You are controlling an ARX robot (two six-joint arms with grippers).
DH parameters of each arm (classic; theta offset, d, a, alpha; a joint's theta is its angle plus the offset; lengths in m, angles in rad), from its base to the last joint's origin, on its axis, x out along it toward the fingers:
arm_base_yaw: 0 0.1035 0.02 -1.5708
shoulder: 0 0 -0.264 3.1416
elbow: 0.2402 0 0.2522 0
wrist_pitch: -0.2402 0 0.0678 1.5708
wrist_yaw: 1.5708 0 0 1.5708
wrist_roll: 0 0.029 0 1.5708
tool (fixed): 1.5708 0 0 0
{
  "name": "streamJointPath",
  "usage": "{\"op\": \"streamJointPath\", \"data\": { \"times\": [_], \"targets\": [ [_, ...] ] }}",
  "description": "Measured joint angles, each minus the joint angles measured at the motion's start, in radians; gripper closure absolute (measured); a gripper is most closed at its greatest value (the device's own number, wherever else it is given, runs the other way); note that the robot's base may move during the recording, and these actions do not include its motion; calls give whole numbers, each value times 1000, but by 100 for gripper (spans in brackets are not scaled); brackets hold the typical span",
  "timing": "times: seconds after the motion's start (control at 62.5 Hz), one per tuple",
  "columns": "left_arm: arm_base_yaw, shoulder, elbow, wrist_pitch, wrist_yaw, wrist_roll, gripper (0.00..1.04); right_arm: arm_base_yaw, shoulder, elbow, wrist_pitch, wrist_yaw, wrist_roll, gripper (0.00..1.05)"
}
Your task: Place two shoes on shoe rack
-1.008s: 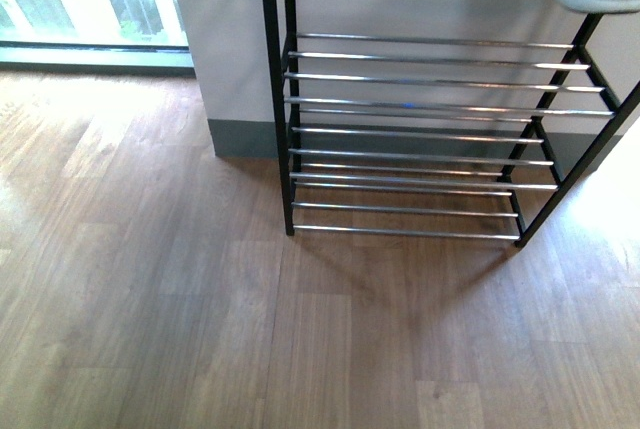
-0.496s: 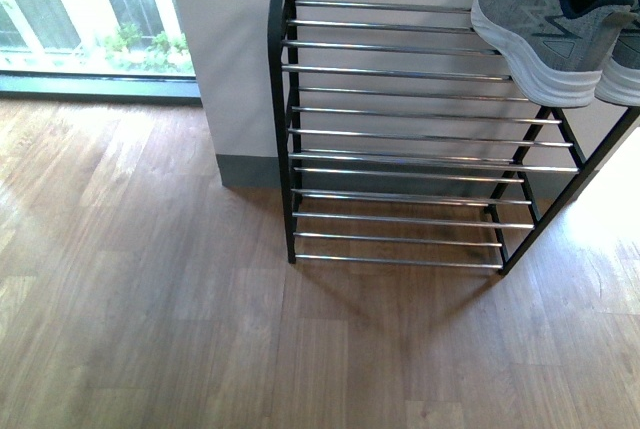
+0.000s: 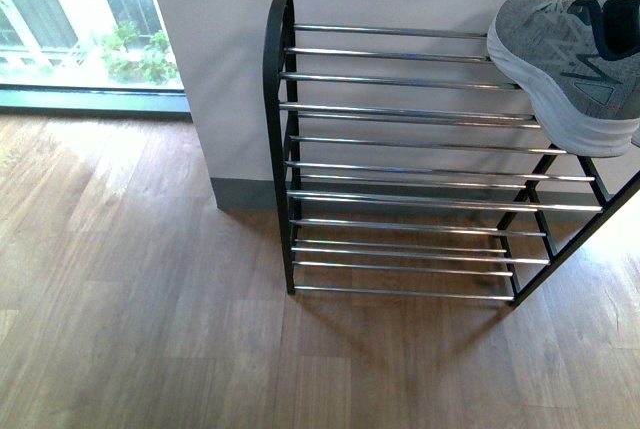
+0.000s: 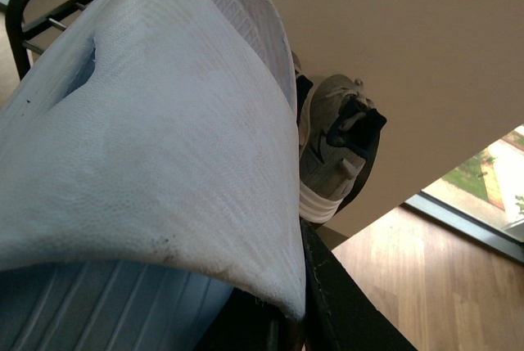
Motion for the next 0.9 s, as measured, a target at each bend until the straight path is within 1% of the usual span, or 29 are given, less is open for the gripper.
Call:
{"op": "streamJointPath", "data": {
  "times": [0.016,0.032,0.064,0.08,0.144,0.208,0.224,0.304,0.32,0.352,0.368,0.464,0.544,0.656,0.896],
  "targets": [
    [0,0,0,0,0,0,103,0,-3,-6,17,-6,4,103],
    [0,0,0,0,0,0,103,3,-11,-24,69,-20,19,103],
    [0,0,0,0,-1,0,103,11,-19,-37,108,-20,38,103],
    [0,0,0,0,-1,0,103,22,-23,-50,160,-14,61,103],
    [0,0,0,0,-1,0,103,68,-20,-55,219,31,102,103],
    [0,0,0,0,0,0,103,147,8,-38,246,105,140,103],
    [0,0,0,0,0,0,103,179,25,-32,259,130,151,103],
    [0,0,0,0,0,0,103,275,97,-7,308,198,195,103],
    [0,0,0,0,-1,0,103,307,127,2,330,219,202,103],
    [0,0,0,0,0,0,103,337,161,13,355,239,211,103],
    [0,0,0,0,0,0,103,379,214,31,394,266,221,103],
    [0,0,0,0,0,0,103,476,417,106,518,322,244,103],
    [0,0,0,0,0,0,103,514,560,171,571,354,251,103],
    [0,0,0,0,0,0,103,543,748,272,597,385,270,103],
    [0,0,0,0,0,0,103,568,1072,468,653,453,267,103]
  ]
}}
